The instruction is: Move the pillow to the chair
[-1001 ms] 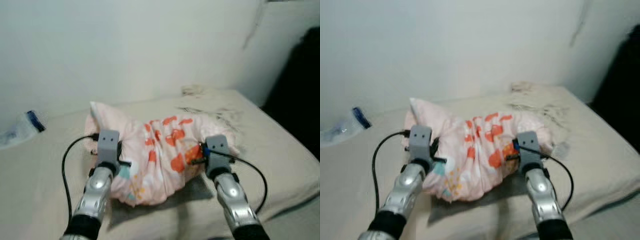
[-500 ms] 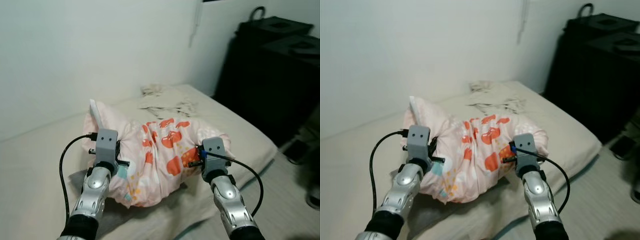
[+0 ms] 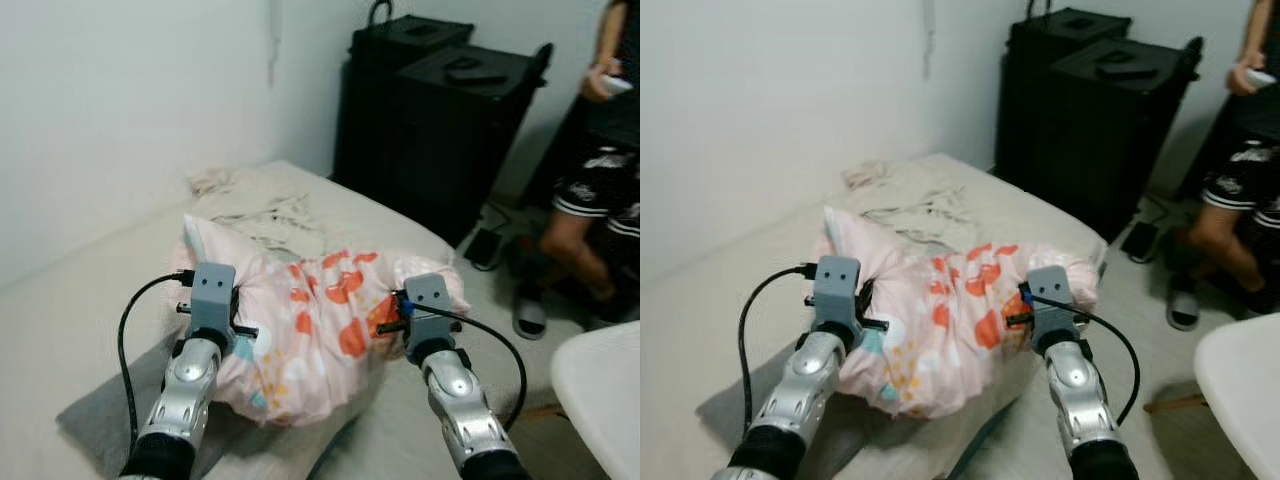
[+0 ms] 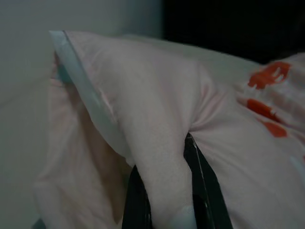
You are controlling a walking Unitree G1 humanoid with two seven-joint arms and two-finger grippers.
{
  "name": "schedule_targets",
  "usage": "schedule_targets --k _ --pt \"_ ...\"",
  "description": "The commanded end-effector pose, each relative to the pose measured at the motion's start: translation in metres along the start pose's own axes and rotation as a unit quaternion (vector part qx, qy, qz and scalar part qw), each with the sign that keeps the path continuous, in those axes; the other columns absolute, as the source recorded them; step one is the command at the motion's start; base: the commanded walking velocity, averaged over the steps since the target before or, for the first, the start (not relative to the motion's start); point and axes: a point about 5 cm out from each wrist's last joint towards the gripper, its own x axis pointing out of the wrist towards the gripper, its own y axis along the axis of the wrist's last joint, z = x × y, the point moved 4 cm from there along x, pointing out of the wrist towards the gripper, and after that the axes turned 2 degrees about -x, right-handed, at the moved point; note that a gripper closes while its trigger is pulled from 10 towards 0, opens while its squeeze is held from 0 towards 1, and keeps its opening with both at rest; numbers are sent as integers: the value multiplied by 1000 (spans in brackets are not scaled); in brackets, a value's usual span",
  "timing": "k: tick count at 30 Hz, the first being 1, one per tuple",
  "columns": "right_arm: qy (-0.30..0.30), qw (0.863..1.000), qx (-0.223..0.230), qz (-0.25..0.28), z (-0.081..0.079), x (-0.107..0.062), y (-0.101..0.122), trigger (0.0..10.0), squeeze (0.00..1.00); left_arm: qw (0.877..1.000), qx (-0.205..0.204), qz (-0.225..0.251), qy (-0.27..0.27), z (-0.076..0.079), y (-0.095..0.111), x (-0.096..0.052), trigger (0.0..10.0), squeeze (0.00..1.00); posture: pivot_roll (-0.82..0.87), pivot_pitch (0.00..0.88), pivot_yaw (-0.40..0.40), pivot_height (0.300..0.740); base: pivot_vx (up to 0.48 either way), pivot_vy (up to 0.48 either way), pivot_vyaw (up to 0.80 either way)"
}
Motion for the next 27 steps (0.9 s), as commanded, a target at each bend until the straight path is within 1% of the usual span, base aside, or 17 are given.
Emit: schedule_targets --k 1,12,27 --pt "18 1000 8 17 -13 0 7 10000 0 1000 9 4 -6 1 1 0 10000 0 -9 38 1 740 0 0 -800" --pt "19 1000 7 15 -12 0 6 10000 0 1000 9 0 -4 0 -1 -2 10000 0 -11 45 -5 740 0 0 -800" --pt "23 1000 7 14 -15 1 7 10000 0 1000 11 1 -2 -1 0 -2 10000 0 -8 54 -9 740 0 0 -800"
